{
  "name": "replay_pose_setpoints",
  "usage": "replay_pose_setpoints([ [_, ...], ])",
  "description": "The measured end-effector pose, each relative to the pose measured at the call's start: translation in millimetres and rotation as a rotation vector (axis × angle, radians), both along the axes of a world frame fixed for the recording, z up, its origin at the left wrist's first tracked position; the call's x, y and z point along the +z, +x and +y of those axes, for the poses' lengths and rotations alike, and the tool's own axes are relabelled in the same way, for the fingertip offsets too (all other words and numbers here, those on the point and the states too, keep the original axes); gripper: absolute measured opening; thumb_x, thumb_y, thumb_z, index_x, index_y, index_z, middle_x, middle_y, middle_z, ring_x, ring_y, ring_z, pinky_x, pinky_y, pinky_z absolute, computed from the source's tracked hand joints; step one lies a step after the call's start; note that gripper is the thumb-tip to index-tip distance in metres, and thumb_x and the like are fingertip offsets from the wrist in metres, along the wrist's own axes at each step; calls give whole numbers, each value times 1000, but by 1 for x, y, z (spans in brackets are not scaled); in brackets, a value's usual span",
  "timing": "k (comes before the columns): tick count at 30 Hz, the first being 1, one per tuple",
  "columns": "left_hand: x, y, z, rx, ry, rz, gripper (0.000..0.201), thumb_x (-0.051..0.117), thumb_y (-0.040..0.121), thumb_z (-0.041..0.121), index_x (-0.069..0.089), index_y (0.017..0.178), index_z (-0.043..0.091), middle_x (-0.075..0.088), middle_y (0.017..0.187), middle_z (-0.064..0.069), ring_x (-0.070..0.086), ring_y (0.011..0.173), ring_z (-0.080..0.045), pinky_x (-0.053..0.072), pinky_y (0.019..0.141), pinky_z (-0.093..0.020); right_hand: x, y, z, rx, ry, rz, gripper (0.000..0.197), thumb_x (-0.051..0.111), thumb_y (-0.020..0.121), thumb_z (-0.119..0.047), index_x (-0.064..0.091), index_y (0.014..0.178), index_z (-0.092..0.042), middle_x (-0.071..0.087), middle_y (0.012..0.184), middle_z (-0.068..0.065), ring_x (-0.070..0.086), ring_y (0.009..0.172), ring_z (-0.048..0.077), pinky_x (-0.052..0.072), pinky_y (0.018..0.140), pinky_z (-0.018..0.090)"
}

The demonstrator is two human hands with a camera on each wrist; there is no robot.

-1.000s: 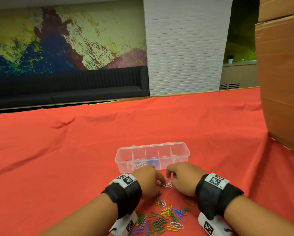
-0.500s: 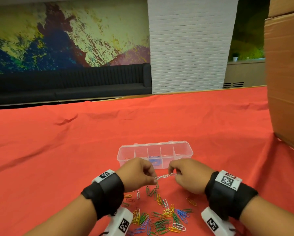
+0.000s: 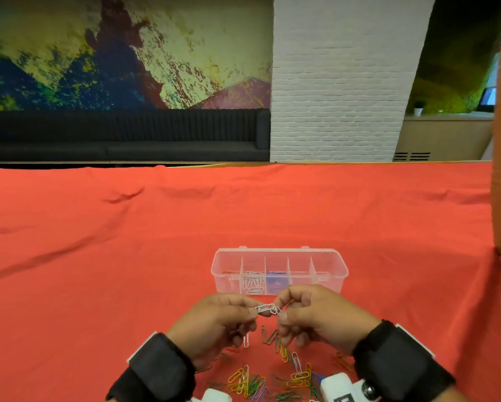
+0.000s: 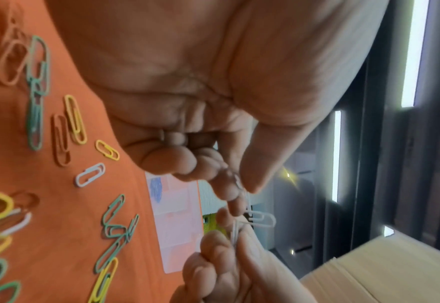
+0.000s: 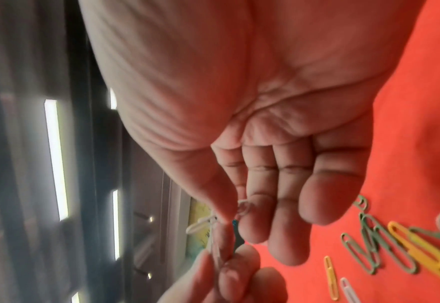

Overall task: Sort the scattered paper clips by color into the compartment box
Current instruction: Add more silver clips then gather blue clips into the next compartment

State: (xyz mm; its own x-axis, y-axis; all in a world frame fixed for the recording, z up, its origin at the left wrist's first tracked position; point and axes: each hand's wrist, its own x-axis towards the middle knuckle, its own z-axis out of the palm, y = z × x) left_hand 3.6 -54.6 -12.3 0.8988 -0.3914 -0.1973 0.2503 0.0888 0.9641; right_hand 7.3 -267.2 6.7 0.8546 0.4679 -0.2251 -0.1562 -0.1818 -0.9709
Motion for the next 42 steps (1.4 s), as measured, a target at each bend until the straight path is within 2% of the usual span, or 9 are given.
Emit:
replay_pose_setpoints([
  [4, -9, 2, 2, 48, -103, 31, 23, 70, 68, 12, 76, 89, 5, 57, 59, -6, 47, 50, -11, 35, 45, -20, -8, 2, 4, -44, 245, 126, 31, 69, 72, -3, 57, 100, -5, 65, 79, 18, 66, 65, 26, 51, 51, 27],
  [8, -18, -1, 1, 25, -154, 12, 28, 76, 65, 14, 76, 91, 2, 56, 57, -4, 49, 49, -9, 37, 45, -19, -15, 5, 2, -46, 356, 128, 37, 71, 70, 1, 61, 106, 1, 61, 81, 20, 64, 63, 25, 52, 50, 27],
  [13, -20, 2, 3, 35, -170, -3, 29, 79, 59, 16, 77, 85, 3, 57, 57, -4, 49, 49, -9, 38, 46, -19, -24, 7, 3, -49, 431, 126, 30, 79, 62, -3, 64, 88, -4, 58, 71, 17, 62, 59, 24, 52, 47, 28],
  [16, -21, 5, 4, 59, -158, -14, 29, 77, 61, 15, 76, 87, 2, 55, 57, -3, 47, 50, -9, 37, 47, -20, -27, 8, 5, -49, 418, 114, 24, 76, 64, 0, 60, 80, -7, 57, 68, 16, 61, 56, 24, 51, 46, 28],
  [21, -21, 8, 4, 60, -135, -22, 28, 76, 62, 16, 77, 87, 5, 56, 60, -3, 46, 51, -11, 34, 48, -22, -28, 9, 7, -2, 344, 70, 39, 68, 68, 3, 70, 105, -12, 56, 67, 12, 58, 54, 25, 49, 49, 30],
  [28, -19, 10, 2, 102, -136, -22, 26, 74, 61, 26, 74, 81, 10, 53, 60, -4, 44, 53, -11, 33, 48, -23, -31, 10, 10, -39, 276, 49, 24, 69, 67, -1, 76, 85, -15, 57, 61, 8, 59, 51, 19, 50, 48, 27],
  [32, -20, 8, 2, 114, -112, -53, 21, 78, 63, 31, 72, 75, 15, 58, 63, -5, 48, 55, -13, 39, 48, -21, -31, 11, 10, -51, 246, 20, 27, 68, 68, -4, 76, 89, -18, 56, 61, 6, 59, 53, 17, 50, 50, 27],
  [36, -20, 9, -2, 94, -99, -61, 15, 80, 65, 22, 73, 76, 14, 66, 70, -11, 57, 55, -13, 47, 49, -20, -30, 12, 9, -35, 254, -1, 37, 67, 69, -6, 75, 101, -23, 54, 62, 3, 59, 55, 17, 49, 54, 29],
  [42, -18, 9, -6, 118, -130, -47, 7, 79, 67, 12, 75, 73, 14, 68, 71, -15, 60, 54, -14, 51, 48, -20, -30, 12, 10, -59, 427, 87, 32, 67, 70, 1, 73, 98, -11, 50, 65, 10, 58, 53, 21, 50, 49, 31],
])
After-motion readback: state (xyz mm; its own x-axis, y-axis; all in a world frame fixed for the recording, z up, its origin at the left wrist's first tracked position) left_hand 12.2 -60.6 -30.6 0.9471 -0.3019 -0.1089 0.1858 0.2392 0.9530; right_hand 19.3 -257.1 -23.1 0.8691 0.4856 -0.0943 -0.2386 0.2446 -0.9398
